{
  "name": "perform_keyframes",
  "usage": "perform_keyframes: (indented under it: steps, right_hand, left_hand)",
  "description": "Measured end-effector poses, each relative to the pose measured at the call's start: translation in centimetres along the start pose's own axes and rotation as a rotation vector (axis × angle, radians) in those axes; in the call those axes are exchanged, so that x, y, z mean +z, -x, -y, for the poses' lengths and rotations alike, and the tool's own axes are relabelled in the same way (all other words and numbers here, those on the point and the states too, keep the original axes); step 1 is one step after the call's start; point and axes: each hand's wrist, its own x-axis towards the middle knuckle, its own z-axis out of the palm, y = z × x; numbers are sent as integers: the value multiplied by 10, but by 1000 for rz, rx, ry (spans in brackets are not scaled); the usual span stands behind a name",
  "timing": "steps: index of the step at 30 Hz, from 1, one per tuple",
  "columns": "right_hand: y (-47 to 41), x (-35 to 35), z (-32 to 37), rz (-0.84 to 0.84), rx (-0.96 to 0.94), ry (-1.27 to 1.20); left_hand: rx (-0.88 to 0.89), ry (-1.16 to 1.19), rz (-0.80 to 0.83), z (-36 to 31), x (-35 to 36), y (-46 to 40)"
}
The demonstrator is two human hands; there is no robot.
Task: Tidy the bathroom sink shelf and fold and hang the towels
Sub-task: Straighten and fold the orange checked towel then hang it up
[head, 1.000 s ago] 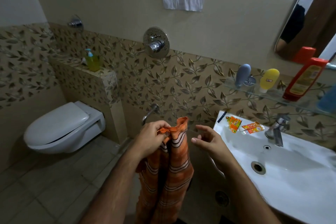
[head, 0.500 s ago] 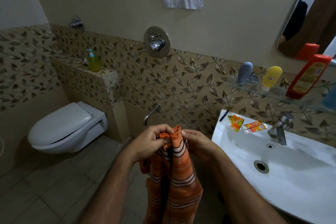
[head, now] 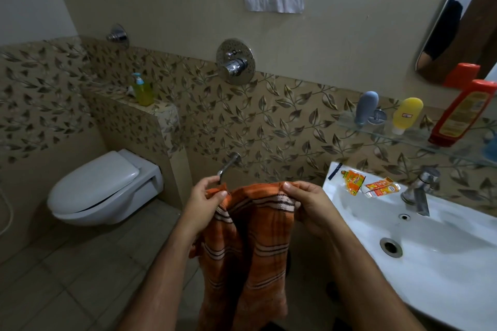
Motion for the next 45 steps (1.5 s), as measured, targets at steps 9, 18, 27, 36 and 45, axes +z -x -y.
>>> perform_keyframes:
  steps: [9, 18, 27, 36, 45]
  right_hand:
    - [16, 6, 7, -119, -211, 253]
    - [36, 27, 20, 288, -109, 354]
    - [35, 30, 29, 207, -537, 1087]
    - [37, 38, 29, 312, -361, 764]
    - [26, 50, 13, -16, -351, 946]
  left_hand:
    - [-117, 155, -303, 5, -8, 0]
    - [-21, 262, -258, -18, 0, 5]
    - [52, 253, -86, -30, 13, 10]
    - [-17, 398, 10, -37, 23, 24]
    - [-76, 514, 101, -42, 36, 41]
